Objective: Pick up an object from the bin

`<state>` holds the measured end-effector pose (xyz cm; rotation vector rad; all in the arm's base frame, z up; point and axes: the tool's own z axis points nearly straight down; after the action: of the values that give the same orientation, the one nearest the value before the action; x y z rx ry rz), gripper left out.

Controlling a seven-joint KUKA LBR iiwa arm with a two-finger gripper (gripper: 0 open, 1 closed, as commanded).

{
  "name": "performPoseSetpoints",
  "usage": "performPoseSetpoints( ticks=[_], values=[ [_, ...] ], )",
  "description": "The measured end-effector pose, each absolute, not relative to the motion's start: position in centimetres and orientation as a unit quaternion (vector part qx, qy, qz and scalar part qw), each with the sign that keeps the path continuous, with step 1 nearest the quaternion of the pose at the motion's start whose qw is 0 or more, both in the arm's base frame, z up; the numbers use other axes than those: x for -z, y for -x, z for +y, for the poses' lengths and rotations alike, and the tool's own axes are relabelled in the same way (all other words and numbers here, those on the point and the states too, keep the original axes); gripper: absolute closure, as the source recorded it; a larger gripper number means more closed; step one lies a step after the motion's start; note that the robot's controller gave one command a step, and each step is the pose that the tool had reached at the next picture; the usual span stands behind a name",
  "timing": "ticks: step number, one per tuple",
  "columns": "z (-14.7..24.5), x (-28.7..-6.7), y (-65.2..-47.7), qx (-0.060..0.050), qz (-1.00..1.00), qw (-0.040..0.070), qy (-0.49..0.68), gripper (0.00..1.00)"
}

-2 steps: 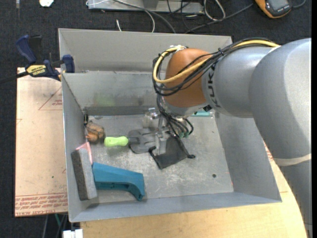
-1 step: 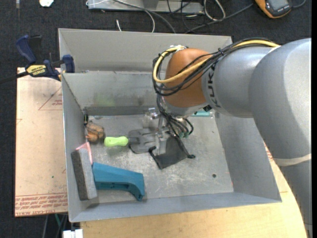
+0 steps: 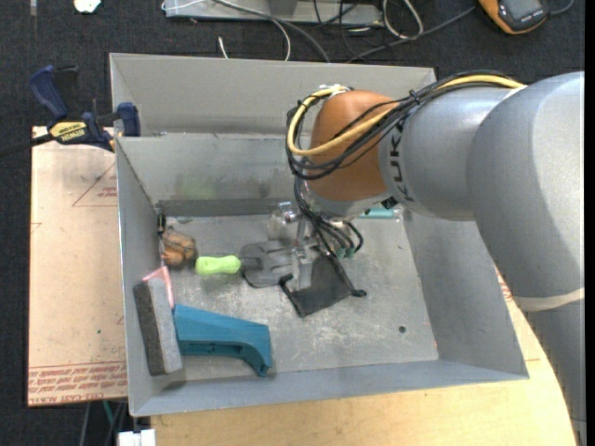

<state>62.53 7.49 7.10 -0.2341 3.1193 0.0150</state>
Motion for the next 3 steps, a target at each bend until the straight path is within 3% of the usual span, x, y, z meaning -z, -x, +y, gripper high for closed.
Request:
performPoseSetpoints(
  ticks=[1, 2, 3],
  values=[
    [7.5, -7.1, -62.5, -0.005, 0.997, 0.007, 0.075, 1.00],
    [5.1, -7.3, -61.1, -0.004, 0.962, 0.012, 0.272, 1.00],
    [5.1, -7.3, -61.1, -0.004, 0.962, 0.011, 0.272, 1.00]
  ],
)
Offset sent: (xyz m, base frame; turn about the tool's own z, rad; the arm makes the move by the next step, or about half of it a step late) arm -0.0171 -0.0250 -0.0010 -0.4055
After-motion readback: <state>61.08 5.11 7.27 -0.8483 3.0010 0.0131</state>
